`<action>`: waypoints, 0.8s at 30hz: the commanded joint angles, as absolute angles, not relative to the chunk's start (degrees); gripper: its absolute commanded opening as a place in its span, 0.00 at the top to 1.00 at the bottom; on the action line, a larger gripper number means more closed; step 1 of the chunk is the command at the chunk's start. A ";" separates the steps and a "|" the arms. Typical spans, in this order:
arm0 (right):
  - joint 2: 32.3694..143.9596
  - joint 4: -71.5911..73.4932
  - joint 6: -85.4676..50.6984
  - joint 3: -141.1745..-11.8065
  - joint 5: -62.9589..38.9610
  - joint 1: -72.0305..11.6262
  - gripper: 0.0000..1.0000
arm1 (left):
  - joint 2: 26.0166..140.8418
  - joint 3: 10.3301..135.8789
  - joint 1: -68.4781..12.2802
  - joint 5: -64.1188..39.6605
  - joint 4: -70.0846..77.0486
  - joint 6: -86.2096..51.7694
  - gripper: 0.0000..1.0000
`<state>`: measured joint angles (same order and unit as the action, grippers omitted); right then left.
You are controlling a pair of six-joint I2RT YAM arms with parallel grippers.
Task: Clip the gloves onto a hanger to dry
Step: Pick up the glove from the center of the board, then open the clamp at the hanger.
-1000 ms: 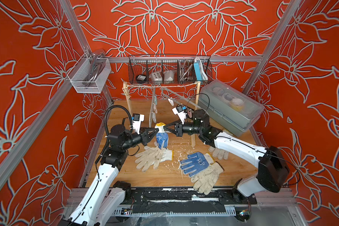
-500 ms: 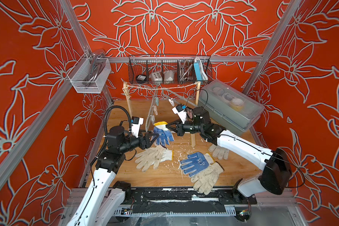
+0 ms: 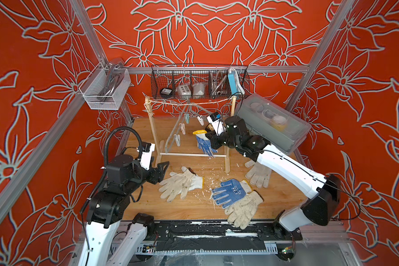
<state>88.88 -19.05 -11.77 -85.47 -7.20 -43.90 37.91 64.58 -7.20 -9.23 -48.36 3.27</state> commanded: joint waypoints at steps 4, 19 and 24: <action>91.29 -21.86 -11.36 -88.68 -1.13 -44.31 1.00 | 42.49 67.24 -4.82 12.00 -38.30 9.40 0.26; 96.33 -19.75 -16.06 -93.41 -0.10 -44.30 1.00 | 65.47 73.20 -2.99 -27.05 -28.86 7.49 0.27; 99.25 -19.82 -16.39 -96.53 0.84 -44.33 1.00 | 69.14 73.36 -4.64 -29.18 -25.67 6.67 0.25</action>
<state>97.84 -20.43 -15.27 -93.69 -1.04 -43.92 67.70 71.96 -4.01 -25.30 -28.93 6.35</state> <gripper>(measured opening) 0.048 0.744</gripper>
